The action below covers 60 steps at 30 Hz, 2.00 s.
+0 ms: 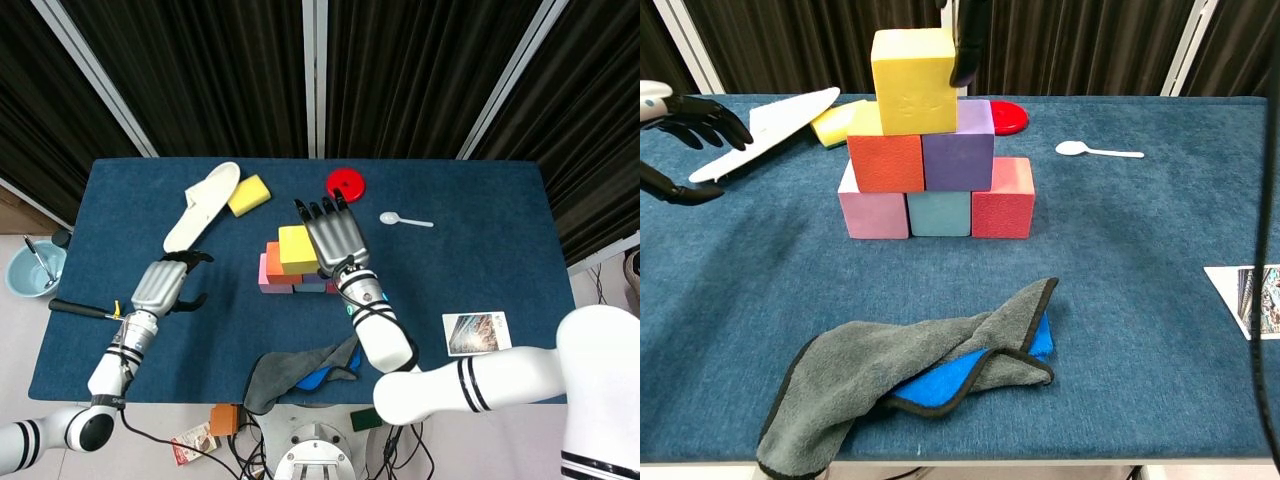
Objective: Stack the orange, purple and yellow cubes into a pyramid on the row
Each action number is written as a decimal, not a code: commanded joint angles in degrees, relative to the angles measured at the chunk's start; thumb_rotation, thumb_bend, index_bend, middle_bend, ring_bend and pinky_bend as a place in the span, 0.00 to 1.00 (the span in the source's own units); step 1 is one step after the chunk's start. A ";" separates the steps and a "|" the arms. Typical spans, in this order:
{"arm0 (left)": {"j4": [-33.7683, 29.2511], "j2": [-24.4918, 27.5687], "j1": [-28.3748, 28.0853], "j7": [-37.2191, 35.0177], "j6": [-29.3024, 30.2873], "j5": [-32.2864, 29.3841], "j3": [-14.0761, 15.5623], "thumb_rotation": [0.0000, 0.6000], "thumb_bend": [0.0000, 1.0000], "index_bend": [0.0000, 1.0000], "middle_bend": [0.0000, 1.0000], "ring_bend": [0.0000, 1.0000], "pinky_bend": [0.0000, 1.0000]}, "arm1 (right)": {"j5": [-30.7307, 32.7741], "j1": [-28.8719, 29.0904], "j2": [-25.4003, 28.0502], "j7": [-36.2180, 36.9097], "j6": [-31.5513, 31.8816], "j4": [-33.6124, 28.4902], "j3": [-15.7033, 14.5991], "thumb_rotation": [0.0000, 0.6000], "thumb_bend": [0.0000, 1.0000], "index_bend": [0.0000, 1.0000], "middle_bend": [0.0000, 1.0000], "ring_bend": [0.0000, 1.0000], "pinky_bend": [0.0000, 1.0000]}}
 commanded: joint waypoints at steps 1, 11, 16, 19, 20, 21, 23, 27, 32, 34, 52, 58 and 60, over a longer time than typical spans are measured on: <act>0.49 -0.26 -0.80 1.09 -1.11 -0.28 0.41 1.00 0.28 0.26 0.24 0.22 0.21 | -2.59 -4.29 4.80 4.40 -0.34 -4.20 0.13 1.00 0.04 0.04 0.15 0.10 0.00; 2.74 -3.56 -2.89 4.59 -4.37 -2.83 1.76 1.00 0.28 0.26 0.23 0.20 0.20 | -13.56 -16.29 12.90 14.25 -9.33 -2.03 -9.96 1.00 0.02 0.04 0.15 0.09 0.00; 2.61 -4.35 -4.87 6.78 -7.98 -5.13 2.53 1.00 0.28 0.25 0.14 0.11 0.11 | -16.77 -17.61 8.73 16.16 -12.99 5.75 -13.36 1.00 0.00 0.04 0.15 0.09 0.00; 2.31 -4.48 -5.91 7.38 -9.82 -6.86 2.69 1.00 0.28 0.24 0.06 0.03 0.06 | -17.15 -17.34 5.36 15.71 -14.18 10.63 -14.55 1.00 0.00 0.03 0.13 0.06 0.00; 2.22 -4.44 -6.19 7.36 -10.32 -7.21 2.70 1.00 0.28 0.24 0.04 0.02 0.05 | -17.22 -17.29 4.35 15.81 -14.52 11.90 -14.67 1.00 0.00 0.03 0.12 0.05 0.00; 2.23 -4.48 -6.41 7.30 -10.63 -7.46 2.68 1.00 0.28 0.23 0.03 0.01 0.05 | -17.32 -17.22 3.38 15.87 -14.81 13.12 -14.76 1.00 0.00 0.02 0.11 0.04 0.00; 2.39 -4.65 -6.95 7.55 -11.18 -7.79 2.82 0.98 0.28 0.22 0.01 0.01 0.05 | -17.89 -16.95 1.12 15.71 -15.21 15.92 -14.96 1.00 0.00 0.00 0.07 0.01 0.00; 2.67 -5.43 -7.61 7.77 -11.27 -8.18 2.88 1.00 0.28 0.22 0.01 0.01 0.04 | -18.91 -16.70 -2.67 16.50 -15.95 20.24 -14.46 1.00 0.00 0.00 0.05 0.00 0.00; 3.01 -5.89 -7.73 7.12 -10.63 -8.20 2.92 0.99 0.28 0.22 0.01 0.01 0.04 | -20.66 -16.68 -6.13 17.24 -16.75 24.62 -14.15 1.00 0.00 0.00 0.04 0.00 0.00; 3.08 -5.94 -7.72 6.65 -10.53 -7.68 3.08 0.98 0.28 0.22 0.01 0.01 0.04 | -21.40 -16.67 -7.57 17.16 -16.93 26.42 -14.26 1.00 0.00 0.00 0.04 0.00 0.00; 6.10 -7.47 -9.53 4.67 -12.87 -8.55 3.34 0.98 0.28 0.22 0.01 0.01 0.04 | -24.56 -16.23 -17.78 17.25 -19.09 38.64 -11.84 1.00 0.00 0.00 0.04 0.00 0.00; 6.91 -7.85 -10.02 4.16 -13.35 -8.20 3.44 0.98 0.28 0.22 0.01 0.01 0.04 | -25.60 -15.99 -19.54 17.11 -19.52 40.77 -10.62 1.00 0.00 0.00 0.04 0.00 0.00; 7.14 -8.00 -10.24 4.04 -13.53 -8.22 3.37 0.98 0.28 0.22 0.01 0.01 0.04 | -25.87 -15.90 -19.87 17.00 -19.60 41.18 -10.23 1.00 0.00 0.00 0.04 0.00 0.00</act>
